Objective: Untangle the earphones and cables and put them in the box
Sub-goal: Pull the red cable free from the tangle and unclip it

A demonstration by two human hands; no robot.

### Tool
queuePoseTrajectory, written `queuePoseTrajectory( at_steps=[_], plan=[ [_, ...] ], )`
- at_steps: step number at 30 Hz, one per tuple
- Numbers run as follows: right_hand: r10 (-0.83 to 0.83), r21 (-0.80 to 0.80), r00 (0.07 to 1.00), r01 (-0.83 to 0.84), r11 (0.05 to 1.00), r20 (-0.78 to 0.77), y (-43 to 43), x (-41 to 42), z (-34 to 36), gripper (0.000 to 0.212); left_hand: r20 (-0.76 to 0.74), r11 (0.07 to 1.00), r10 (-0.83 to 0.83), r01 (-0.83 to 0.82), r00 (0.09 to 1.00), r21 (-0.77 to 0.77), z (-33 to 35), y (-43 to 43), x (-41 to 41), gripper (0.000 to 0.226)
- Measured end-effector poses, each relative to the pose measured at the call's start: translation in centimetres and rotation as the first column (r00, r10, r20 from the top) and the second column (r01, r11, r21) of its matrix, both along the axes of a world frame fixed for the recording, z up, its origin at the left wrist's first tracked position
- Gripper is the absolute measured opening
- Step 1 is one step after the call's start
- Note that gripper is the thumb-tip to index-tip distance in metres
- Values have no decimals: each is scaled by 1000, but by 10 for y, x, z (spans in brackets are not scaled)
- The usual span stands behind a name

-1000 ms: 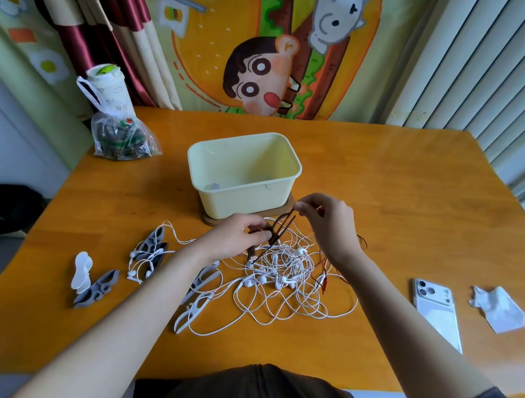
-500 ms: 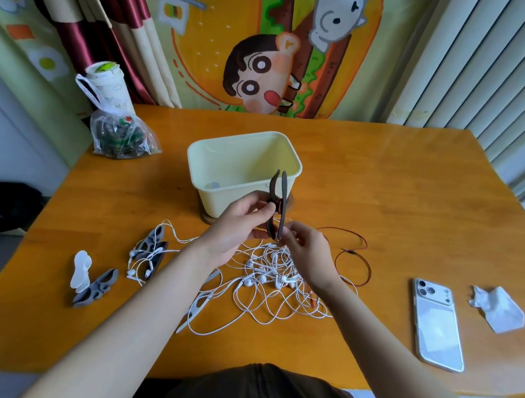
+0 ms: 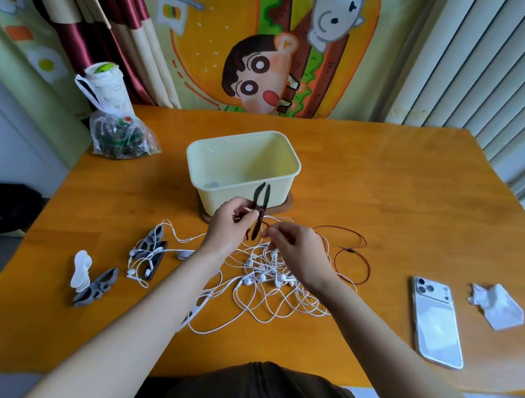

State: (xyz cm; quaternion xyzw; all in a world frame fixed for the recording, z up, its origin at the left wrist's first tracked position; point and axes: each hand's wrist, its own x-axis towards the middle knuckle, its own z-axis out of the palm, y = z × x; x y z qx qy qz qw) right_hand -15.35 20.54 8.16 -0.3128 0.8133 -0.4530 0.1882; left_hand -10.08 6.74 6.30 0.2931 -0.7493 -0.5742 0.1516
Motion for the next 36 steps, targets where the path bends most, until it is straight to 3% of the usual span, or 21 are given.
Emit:
queuePoseTrajectory(
  at_steps=[3, 6, 9, 15, 21, 27, 30, 32, 34, 36],
  plan=[
    [7, 32, 998, -5, 999, -60, 3, -16, 12, 23, 100, 964, -106, 127, 989, -235, -7, -4, 4, 9],
    [-5, 34, 992, 9, 999, -129, 8, -33, 21, 22, 147, 934, -180, 216, 973, -285, -6, -5, 8, 19],
    [-65, 18, 983, 69, 997, -173, 15, -50, 23, 23, 129, 921, -301, 323, 945, -216, 4, 0, 11, 19],
    [-136, -19, 983, 135, 991, -125, 23, -60, 15, 19, -56, 879, -464, 468, 884, 95, 22, 12, 13, 19],
    [-123, -70, 990, 128, 989, 69, 20, -35, -8, 27, -313, 851, -306, 405, 899, 333, 36, 20, 4, 15],
    [-36, -56, 993, 42, 998, 117, 11, -9, -13, 21, -281, 875, -63, 188, 958, 447, 25, 14, 4, 15],
    [0, -32, 997, 2, 999, 76, 9, -4, -10, 21, -170, 944, 22, 36, 985, 328, 17, 8, 3, 12],
    [26, -20, 998, -26, 999, 49, 8, -1, -8, 21, -103, 999, 19, -13, 994, 50, 12, 5, 2, 6],
    [51, -7, 999, -51, 999, 4, 7, -2, -2, 21, -50, 974, -52, 40, 997, -223, 7, 3, 2, 6],
    [74, 20, 996, -74, 997, -40, 7, -7, 4, 23, 12, 930, -104, 101, 995, -352, 3, 2, 4, 8]
  ],
)
